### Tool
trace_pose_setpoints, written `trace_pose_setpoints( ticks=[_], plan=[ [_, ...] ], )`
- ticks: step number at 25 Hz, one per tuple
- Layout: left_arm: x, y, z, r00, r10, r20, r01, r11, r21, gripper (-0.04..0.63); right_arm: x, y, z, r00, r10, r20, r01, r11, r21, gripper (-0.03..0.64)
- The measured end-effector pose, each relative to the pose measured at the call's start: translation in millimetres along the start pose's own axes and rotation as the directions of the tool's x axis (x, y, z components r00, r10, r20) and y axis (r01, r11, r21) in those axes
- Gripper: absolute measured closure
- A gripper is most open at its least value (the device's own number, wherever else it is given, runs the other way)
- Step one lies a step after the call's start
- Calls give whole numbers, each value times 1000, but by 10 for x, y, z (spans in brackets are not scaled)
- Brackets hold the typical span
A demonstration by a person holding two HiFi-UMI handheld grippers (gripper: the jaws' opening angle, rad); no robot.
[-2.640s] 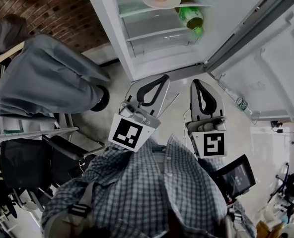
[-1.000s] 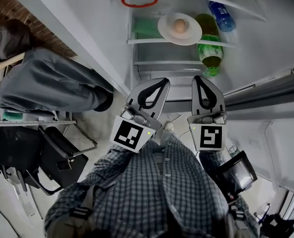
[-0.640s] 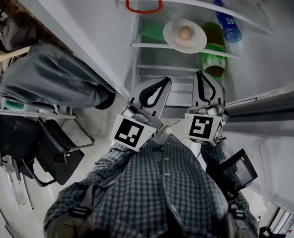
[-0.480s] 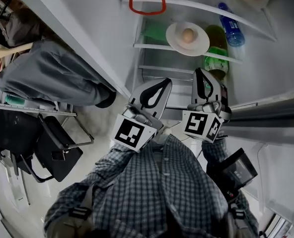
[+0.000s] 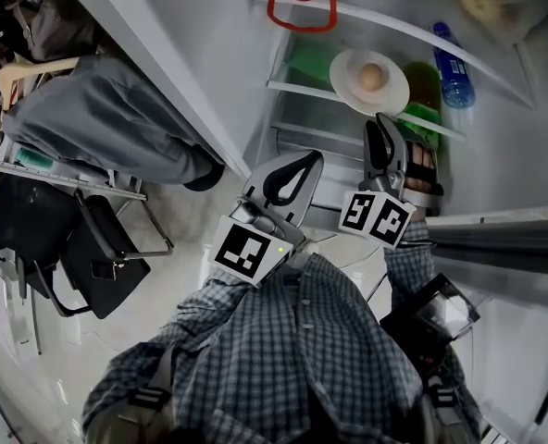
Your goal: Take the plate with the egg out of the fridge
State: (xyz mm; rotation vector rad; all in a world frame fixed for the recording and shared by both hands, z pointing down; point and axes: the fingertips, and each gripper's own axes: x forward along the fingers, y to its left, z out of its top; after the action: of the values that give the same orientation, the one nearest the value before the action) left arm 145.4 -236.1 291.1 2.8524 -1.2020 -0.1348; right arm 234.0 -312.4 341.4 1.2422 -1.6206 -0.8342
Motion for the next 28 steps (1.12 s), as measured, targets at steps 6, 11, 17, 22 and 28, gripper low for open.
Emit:
trace_pose_setpoints(
  ticks=[6,11,17,22,28],
  plan=[
    [17,46,41,1000,28,3,-28,1000,-13,589,150,38,0,1000,8,-8,-9,992,-122,535],
    [28,68,45,999,34,0,-34,999,-20,589,180,70,1,1000,1,-19,-5,982,-187,537],
    [63,66,47,1000,29,6,-29,999,-45,589,171,20,15,1000,-16,-20,11,976,-219,595],
    [127,37,-44,1000,-16,-12,15,993,-114,589,142,22,2,1000,-23,-21,18,975,-224,597],
    [294,-103,-298,986,-146,-85,122,964,-238,589,79,10,-40,999,-31,-26,25,976,-215,597]
  ],
)
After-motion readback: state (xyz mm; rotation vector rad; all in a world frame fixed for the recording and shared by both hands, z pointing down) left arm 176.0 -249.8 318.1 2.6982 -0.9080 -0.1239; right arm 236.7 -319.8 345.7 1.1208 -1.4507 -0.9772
